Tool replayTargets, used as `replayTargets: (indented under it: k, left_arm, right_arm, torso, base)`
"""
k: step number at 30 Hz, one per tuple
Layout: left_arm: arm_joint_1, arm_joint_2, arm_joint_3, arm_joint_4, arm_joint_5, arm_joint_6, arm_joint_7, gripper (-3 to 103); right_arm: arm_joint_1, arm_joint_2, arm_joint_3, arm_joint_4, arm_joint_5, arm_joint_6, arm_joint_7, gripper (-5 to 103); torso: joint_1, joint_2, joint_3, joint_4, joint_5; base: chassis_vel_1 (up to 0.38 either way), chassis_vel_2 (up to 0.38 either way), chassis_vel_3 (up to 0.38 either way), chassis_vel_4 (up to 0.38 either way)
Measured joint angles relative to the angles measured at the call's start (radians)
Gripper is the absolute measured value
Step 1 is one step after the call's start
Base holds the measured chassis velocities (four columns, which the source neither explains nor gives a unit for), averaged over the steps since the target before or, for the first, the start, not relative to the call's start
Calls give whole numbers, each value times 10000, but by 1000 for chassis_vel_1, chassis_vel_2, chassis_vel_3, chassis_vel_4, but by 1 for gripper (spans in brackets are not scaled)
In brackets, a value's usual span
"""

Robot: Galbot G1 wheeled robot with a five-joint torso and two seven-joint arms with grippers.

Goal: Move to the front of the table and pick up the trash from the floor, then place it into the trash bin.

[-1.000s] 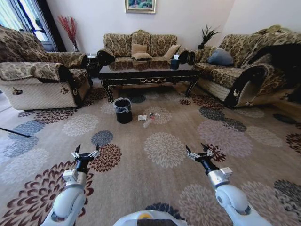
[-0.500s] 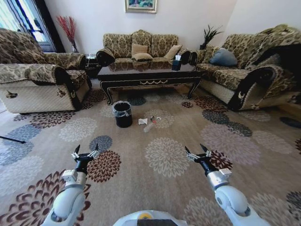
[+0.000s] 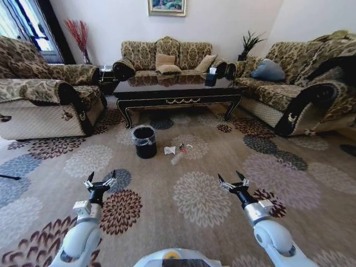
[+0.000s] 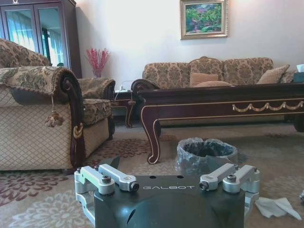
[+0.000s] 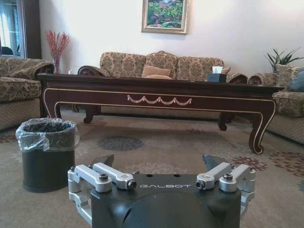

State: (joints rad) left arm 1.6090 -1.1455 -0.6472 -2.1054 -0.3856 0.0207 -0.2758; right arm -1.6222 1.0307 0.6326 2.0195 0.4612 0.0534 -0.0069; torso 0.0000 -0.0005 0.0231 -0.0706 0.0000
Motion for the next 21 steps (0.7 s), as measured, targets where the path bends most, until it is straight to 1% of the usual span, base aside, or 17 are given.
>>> replayTargets:
  k: [10,13,18,21]
  left_arm:
    - [-9,-26,-4,29,-20,40,-41,100]
    - [-14,-27,-3,38,-23,62,-51,100]
    - [-17,-1,-41,41,-67,146,-98,100]
    - [-32,41,-84,41,-176,246,-141,100]
  right_arm:
    - [-77,50,-17,-17,-87,46,-39,100]
    - [-101,54,-14,-12,-96,49,-43,100]
    - [-111,115,-29,-18,-148,54,-49,100]
    - [-138,160,-66,-37,-211,65,-56,100]
  torso:
    - [0,1,0,0,3]
    - [0,0,1,-3,-2]
    - [0,1,3,2,0]
    - [0,1,2,-1,-2]
  base:
    - [-179,165,180,-173]
    - [-199,198,195,-199]
    - [-198,228,219,-211]
    - [-210,222,215,-211]
